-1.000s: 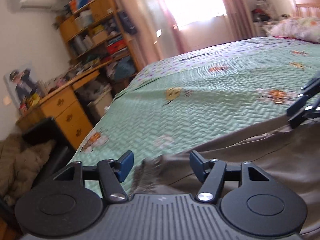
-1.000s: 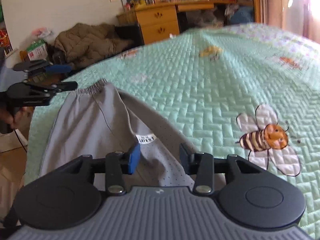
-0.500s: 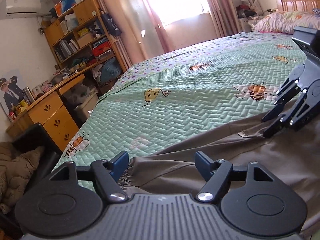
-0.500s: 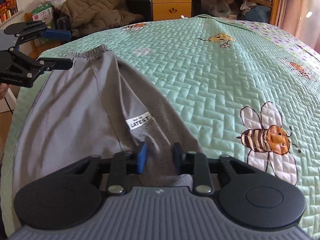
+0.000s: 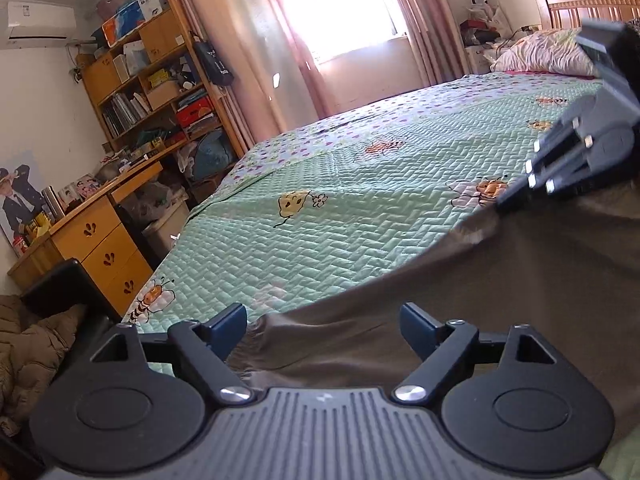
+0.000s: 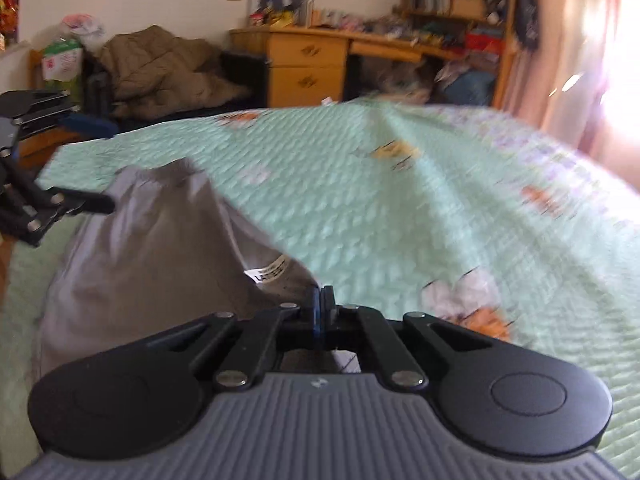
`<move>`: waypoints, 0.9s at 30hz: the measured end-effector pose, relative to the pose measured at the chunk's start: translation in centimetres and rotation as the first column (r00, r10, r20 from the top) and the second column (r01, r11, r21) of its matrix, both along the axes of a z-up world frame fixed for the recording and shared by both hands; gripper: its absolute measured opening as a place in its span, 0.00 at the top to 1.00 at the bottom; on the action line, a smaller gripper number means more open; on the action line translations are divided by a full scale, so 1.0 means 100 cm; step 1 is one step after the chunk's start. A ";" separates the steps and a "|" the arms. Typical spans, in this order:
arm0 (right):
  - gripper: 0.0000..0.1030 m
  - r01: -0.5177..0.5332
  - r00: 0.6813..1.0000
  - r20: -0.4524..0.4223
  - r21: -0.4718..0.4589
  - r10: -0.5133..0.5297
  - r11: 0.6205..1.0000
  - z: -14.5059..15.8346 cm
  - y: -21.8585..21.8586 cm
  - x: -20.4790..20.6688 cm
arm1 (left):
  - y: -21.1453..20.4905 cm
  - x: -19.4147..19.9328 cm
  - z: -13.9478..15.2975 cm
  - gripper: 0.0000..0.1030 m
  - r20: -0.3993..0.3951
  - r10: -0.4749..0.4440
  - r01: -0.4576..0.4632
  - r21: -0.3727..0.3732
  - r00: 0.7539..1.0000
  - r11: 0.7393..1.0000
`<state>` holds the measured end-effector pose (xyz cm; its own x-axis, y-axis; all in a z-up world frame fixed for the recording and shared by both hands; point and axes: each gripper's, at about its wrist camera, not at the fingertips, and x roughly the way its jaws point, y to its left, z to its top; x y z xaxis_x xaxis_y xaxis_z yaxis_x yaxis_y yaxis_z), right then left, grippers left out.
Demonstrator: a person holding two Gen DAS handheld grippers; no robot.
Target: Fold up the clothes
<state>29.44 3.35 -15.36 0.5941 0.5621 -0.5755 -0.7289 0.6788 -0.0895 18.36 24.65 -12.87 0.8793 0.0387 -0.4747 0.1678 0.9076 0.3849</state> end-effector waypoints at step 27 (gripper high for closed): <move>0.52 0.488 0.845 -0.392 0.284 -0.365 0.825 -0.044 -0.131 -0.023 | 0.028 0.138 -0.065 0.19 -0.332 0.237 -0.323 -0.233 0.913 0.917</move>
